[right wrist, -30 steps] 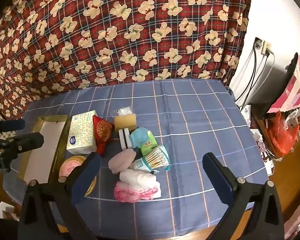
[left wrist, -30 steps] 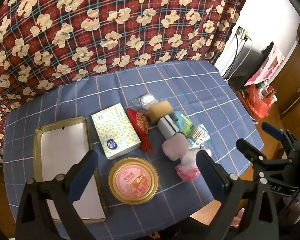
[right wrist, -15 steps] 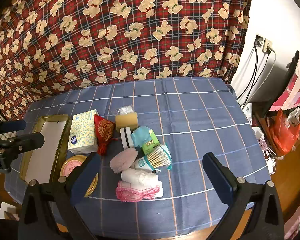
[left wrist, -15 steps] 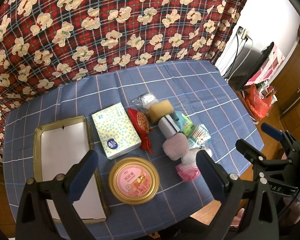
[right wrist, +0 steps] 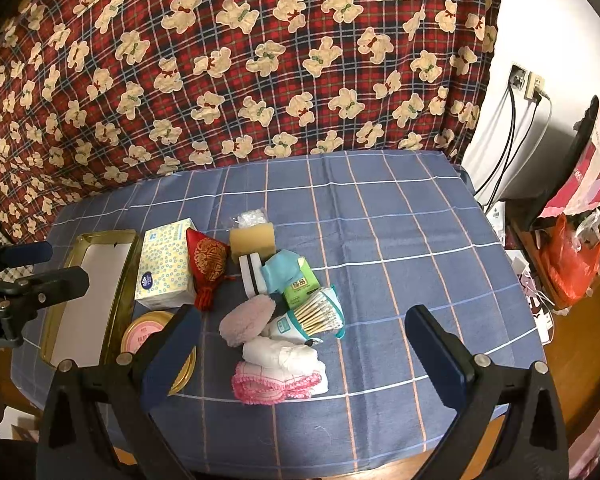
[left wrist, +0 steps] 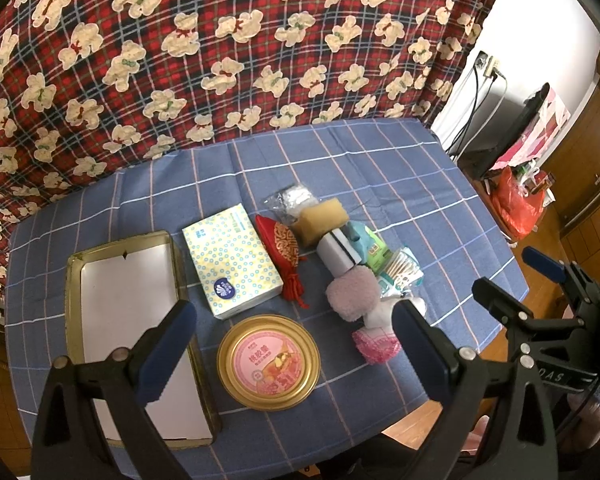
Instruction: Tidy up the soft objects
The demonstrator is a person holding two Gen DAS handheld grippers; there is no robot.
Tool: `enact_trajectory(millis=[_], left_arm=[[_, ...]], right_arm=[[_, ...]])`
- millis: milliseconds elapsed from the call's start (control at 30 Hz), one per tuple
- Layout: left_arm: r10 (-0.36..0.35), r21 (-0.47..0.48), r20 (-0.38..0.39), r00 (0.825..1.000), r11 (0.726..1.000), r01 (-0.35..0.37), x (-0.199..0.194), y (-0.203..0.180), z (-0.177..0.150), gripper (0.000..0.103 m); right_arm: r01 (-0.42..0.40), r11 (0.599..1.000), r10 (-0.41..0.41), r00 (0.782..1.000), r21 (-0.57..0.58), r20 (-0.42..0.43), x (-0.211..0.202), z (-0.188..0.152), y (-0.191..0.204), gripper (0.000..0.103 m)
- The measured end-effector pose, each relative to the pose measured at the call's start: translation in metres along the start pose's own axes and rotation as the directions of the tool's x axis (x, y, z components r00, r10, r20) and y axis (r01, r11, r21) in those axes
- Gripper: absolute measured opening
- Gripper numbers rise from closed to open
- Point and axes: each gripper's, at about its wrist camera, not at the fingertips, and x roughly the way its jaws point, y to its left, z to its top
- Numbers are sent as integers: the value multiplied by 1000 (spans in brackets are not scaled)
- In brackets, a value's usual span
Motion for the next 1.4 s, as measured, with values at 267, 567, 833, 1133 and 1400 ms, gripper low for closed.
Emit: enact_trajectory(millis=[267, 567, 833, 1133, 1400], left_arm=[[0, 0, -2, 1000, 1000, 0, 0, 0, 0, 100], [-1, -1, -5, 1000, 1000, 1, 0, 0, 0, 100], [-1, -1, -7, 1000, 1000, 1, 1, 0, 0, 100], [-2, -2, -12, 1000, 1000, 2, -1, 3, -5, 100], [-4, -4, -20, 1000, 1000, 4, 4, 8, -11, 100]], right_arm=[[-2, 1000, 2, 1000, 3, -2, 1, 1, 1, 102], [-3, 1000, 3, 1000, 3, -5, 2, 2, 2, 102], [-4, 1000, 4, 1000, 3, -9, 4, 4, 4, 102], [-4, 1000, 4, 1000, 3, -12, 5, 4, 6, 102], [-5, 1000, 5, 1000, 4, -17, 7, 6, 6, 102]])
